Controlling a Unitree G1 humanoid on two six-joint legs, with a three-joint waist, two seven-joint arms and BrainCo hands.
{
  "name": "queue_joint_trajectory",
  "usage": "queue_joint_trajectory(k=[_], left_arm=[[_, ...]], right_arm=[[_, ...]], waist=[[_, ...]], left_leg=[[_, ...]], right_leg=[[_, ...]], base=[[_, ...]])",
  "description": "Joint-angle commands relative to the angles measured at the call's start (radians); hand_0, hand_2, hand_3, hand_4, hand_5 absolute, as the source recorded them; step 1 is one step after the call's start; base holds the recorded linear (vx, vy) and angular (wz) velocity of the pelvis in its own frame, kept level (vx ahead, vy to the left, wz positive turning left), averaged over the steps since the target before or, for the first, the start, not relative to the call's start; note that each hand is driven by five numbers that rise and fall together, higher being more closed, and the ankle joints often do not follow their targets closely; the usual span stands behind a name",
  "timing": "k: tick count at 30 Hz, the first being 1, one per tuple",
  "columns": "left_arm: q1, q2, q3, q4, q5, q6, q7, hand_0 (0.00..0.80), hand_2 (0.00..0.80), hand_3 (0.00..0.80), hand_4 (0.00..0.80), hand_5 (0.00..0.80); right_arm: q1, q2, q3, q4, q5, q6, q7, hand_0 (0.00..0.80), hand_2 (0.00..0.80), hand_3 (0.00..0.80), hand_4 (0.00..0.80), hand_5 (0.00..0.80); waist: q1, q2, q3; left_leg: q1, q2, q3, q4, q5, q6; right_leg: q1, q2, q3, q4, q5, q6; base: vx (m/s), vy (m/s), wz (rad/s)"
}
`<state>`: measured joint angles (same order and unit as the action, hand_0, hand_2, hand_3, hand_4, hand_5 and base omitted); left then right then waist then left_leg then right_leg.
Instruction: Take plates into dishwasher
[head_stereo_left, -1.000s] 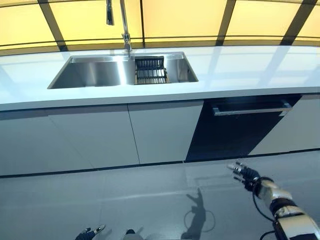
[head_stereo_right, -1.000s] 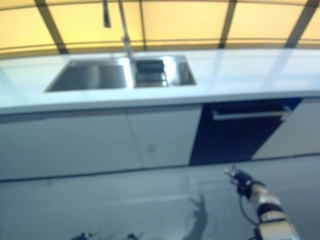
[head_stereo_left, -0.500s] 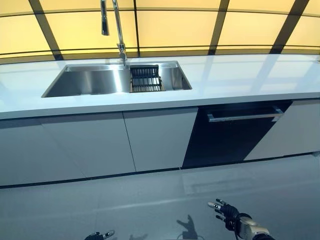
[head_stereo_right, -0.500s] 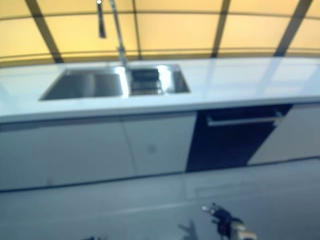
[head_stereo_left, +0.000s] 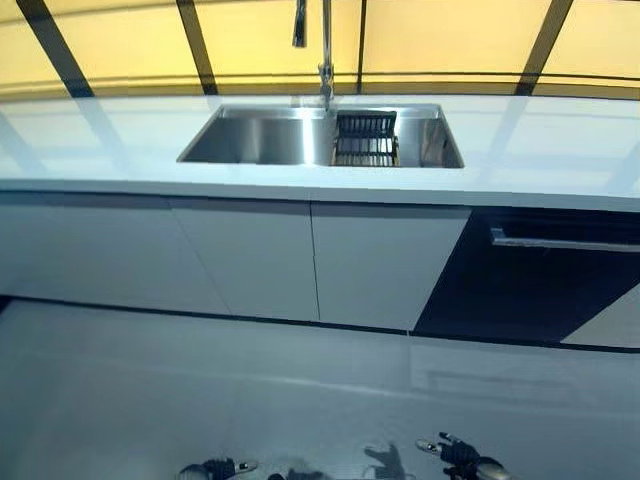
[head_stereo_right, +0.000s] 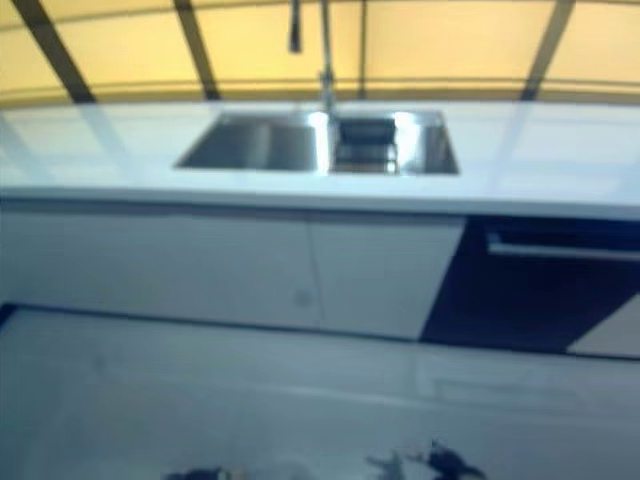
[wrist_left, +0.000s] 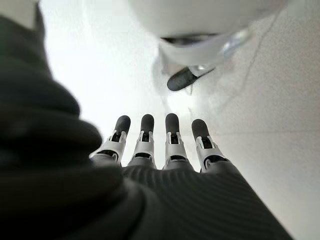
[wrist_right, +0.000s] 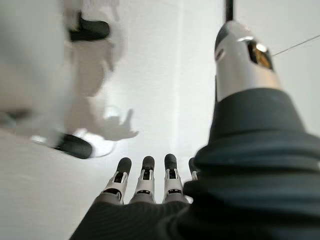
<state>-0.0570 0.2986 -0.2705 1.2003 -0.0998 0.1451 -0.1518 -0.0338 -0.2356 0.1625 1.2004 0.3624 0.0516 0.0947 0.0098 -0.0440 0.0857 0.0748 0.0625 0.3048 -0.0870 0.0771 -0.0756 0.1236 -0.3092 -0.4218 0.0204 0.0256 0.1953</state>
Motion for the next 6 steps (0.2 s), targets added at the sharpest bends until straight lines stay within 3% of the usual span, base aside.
queue_joint_trajectory(k=[1, 6], left_arm=[[-0.037, -0.021, 0.007, 0.054, -0.056, -0.012, 0.002, 0.0, 0.0, 0.0, 0.0, 0.0], [-0.008, -0.036, 0.036, 0.048, -0.105, -0.049, 0.037, 0.0, 0.0, 0.0, 0.0, 0.0]], right_arm=[[-0.067, -0.006, -0.016, 0.049, 0.007, 0.016, -0.026, 0.0, 0.0, 0.0, 0.0, 0.0], [-0.059, 0.011, -0.025, 0.049, -0.019, 0.026, -0.033, 0.0, 0.0, 0.0, 0.0, 0.0]], waist=[[0.017, 0.045, 0.005], [0.03, 0.036, -0.005]], left_leg=[[0.077, 0.0, -0.043, 0.011, -0.111, 0.031], [0.092, -0.001, -0.026, 0.013, -0.125, 0.045]], right_leg=[[-0.063, 0.048, 0.005, -0.067, 0.135, 0.003], [-0.066, 0.04, -0.003, -0.059, 0.137, 0.005]], base=[[-0.02, 0.041, -0.17], [0.005, 0.015, -0.22]])
